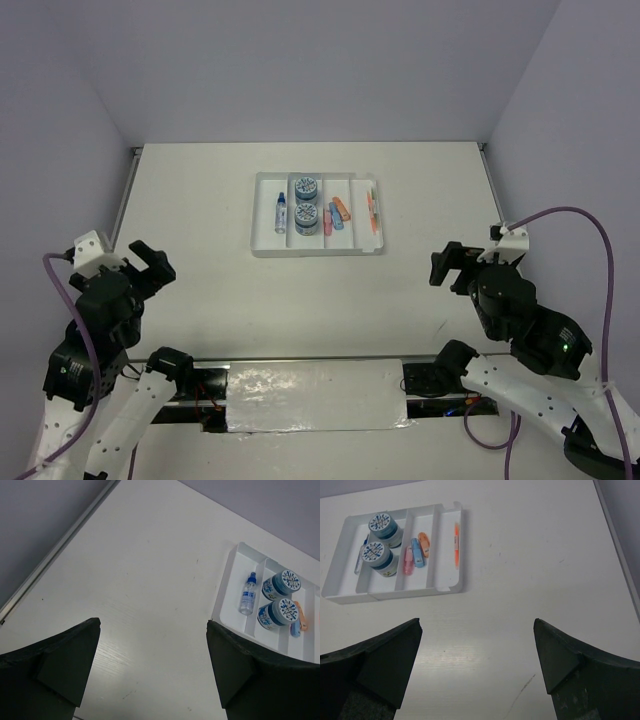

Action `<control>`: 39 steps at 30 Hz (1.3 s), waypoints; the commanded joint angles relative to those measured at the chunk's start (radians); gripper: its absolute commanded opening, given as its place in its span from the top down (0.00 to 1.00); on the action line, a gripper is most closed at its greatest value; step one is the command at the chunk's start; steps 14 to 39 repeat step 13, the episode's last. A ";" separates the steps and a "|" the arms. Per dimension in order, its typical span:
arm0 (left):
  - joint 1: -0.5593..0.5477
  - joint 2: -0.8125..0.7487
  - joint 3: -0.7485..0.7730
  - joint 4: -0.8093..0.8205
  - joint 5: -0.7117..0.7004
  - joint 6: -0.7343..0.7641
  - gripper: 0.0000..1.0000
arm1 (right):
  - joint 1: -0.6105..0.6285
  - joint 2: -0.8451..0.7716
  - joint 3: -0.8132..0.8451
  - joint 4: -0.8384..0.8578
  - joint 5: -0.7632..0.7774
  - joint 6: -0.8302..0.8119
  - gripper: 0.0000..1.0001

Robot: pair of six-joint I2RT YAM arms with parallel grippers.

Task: Sort the stationery into containers
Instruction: Reset both arms

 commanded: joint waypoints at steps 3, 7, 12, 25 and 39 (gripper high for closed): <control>0.002 -0.019 -0.004 0.042 -0.013 0.006 0.01 | -0.002 -0.015 -0.021 0.004 0.003 0.021 0.00; 0.002 -0.011 -0.004 0.046 -0.012 0.006 0.01 | -0.004 -0.010 -0.019 0.010 -0.006 0.019 0.00; 0.003 0.015 -0.004 0.045 -0.007 0.009 0.01 | -0.002 -0.013 -0.022 0.025 -0.009 0.015 0.00; 0.003 0.016 -0.004 0.046 -0.004 0.011 0.01 | -0.004 -0.017 -0.024 0.031 -0.010 0.012 0.00; 0.003 0.016 -0.004 0.046 -0.004 0.011 0.01 | -0.004 -0.017 -0.024 0.031 -0.010 0.012 0.00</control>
